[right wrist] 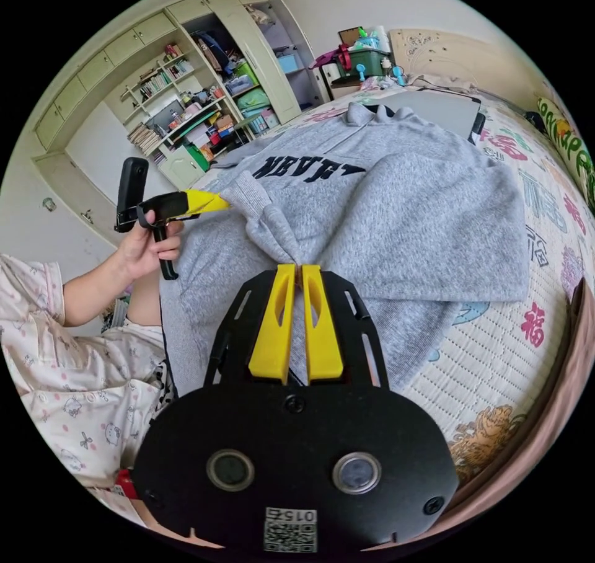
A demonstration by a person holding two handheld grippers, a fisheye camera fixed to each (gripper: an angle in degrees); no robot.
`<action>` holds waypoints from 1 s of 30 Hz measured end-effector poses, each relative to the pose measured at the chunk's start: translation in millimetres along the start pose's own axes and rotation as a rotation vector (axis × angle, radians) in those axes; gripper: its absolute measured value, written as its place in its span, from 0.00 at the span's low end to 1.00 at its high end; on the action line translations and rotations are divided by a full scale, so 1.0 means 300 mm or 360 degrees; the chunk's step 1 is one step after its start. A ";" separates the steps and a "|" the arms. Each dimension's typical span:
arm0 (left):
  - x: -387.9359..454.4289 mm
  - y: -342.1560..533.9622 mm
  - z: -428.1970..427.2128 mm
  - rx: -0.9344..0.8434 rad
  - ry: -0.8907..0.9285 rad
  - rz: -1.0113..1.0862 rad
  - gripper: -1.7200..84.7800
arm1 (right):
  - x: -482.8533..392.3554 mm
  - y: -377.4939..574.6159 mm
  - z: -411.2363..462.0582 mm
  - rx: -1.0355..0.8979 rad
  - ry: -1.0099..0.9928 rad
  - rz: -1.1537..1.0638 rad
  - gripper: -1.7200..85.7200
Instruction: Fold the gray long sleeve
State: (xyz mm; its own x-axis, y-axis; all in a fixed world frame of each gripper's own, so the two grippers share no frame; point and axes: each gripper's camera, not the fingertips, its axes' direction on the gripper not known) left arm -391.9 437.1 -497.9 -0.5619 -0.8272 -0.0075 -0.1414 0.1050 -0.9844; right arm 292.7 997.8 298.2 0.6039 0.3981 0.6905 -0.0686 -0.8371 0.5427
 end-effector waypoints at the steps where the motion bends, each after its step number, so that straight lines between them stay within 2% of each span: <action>1: -0.018 0.009 0.020 -0.0003 0.0069 -0.0054 0.26 | 0.005 0.006 -0.021 0.0019 -0.0019 -0.0020 0.04; 5: -0.077 0.049 0.044 0.0111 0.0265 -0.0219 0.25 | 0.029 0.040 -0.088 0.0074 -0.0073 -0.0071 0.05; 12: -0.146 0.111 0.048 0.0078 0.0330 -0.0344 0.23 | 0.092 0.053 -0.185 0.0125 -0.0191 -0.0082 0.06; 15: -0.154 0.136 0.070 -0.0005 0.0286 -0.0347 0.23 | 0.111 0.064 -0.266 0.0275 -0.0286 -0.0076 0.06; 19: -0.123 0.155 0.097 -0.0052 0.0191 -0.0255 0.23 | 0.158 0.091 -0.370 0.0569 -0.0620 -0.0078 0.08; 22: -0.151 0.169 0.127 -0.0039 0.0220 -0.0343 0.23 | 0.200 0.073 -0.367 0.0683 -0.0685 0.0037 0.09; 26: -0.182 0.187 0.183 -0.0005 0.0240 -0.0443 0.21 | 0.147 -0.053 -0.293 0.0380 -0.0451 -0.0001 0.09; 30: -0.204 0.162 0.250 -0.0045 0.0307 -0.0512 0.16 | 0.085 -0.139 -0.250 0.0080 -0.0429 -0.0139 0.09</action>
State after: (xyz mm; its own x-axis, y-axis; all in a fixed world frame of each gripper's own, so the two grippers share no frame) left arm -303.3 451.4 -558.4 -0.6278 -0.7014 0.3375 -0.3569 -0.1259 -0.9256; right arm 251.3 1071.0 329.0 0.7954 0.3615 0.4865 0.0288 -0.8243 0.5654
